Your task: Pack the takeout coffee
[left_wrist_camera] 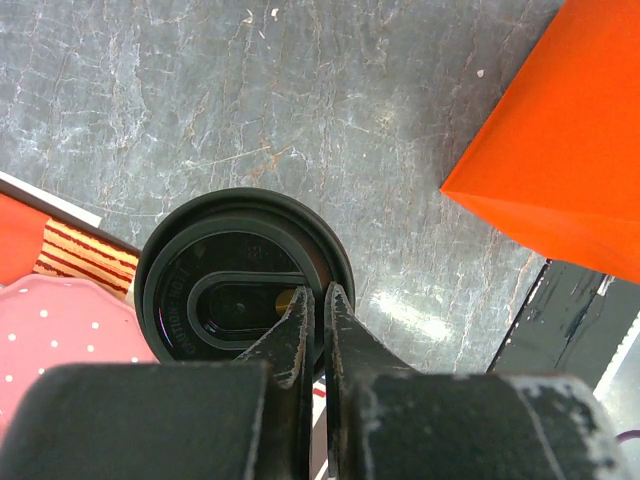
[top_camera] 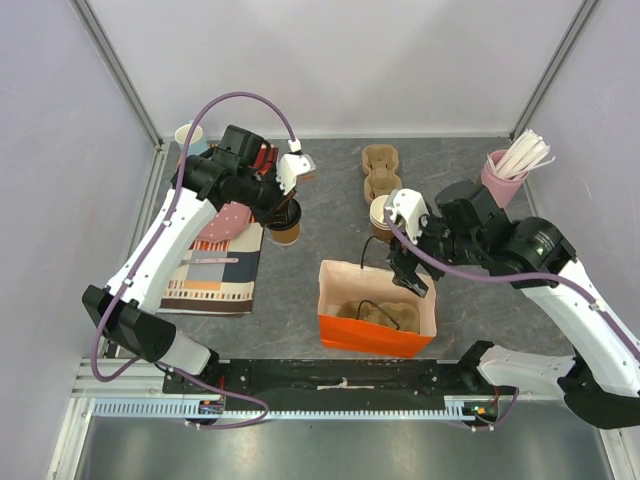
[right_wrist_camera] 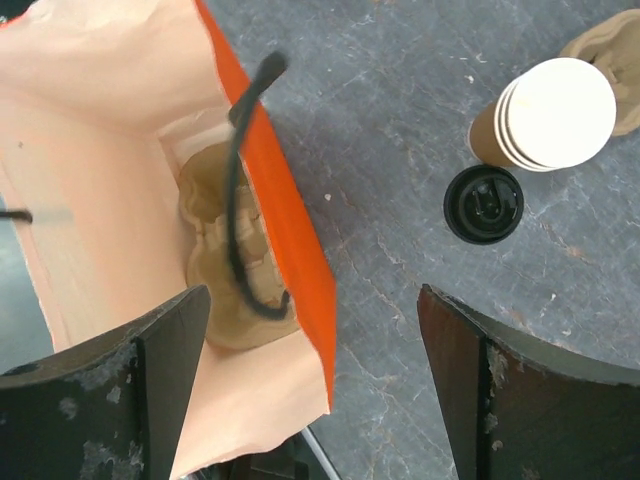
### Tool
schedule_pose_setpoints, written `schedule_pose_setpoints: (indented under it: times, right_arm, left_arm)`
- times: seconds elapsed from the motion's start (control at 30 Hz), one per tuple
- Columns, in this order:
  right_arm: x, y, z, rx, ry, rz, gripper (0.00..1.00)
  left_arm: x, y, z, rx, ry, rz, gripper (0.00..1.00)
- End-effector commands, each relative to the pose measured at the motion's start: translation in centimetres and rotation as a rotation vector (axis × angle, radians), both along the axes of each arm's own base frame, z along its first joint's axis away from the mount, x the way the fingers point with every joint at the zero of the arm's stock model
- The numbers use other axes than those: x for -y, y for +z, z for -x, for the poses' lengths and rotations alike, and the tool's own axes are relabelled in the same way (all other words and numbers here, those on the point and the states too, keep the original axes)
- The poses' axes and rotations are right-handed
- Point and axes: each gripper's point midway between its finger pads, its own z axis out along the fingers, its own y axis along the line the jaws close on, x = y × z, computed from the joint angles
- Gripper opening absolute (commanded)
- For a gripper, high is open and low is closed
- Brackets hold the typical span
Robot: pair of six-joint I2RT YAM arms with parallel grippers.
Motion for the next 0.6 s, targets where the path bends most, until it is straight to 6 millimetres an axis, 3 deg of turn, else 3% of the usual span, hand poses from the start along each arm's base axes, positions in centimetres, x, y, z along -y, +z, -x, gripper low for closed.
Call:
schedule_pose_setpoints:
  times: [0.0,0.13,0.2,0.33,0.57]
  right_arm:
    - [-0.4,-0.2,0.4,0.052,0.092,-0.021,0.92]
    - [-1.0,-2.7,0.1,0.01,0.155,0.044,0.85]
    - [-1.2,-2.8,-0.3,0.019,0.159,0.051,0.82]
    - [-1.0,-2.6,-0.2,0.038,0.174,0.058,0.55]
    - [-0.5,-4.0,0.7,0.011,0.188,0.089,0.45]
  left_arm:
    - [0.0,2.6,0.1,0.07,-0.028,0.028,0.02]
    - [0.6,2.8,0.0,0.059,-0.042,0.053,0.02]
    - [0.9,2.8,-0.3,0.049,-0.031,0.06,0.02]
    - [1.2,2.8,-0.5,0.046,-0.032,0.075,0.02]
    - [1.0,2.3,-0.3,0.05,-0.047,0.061,0.02]
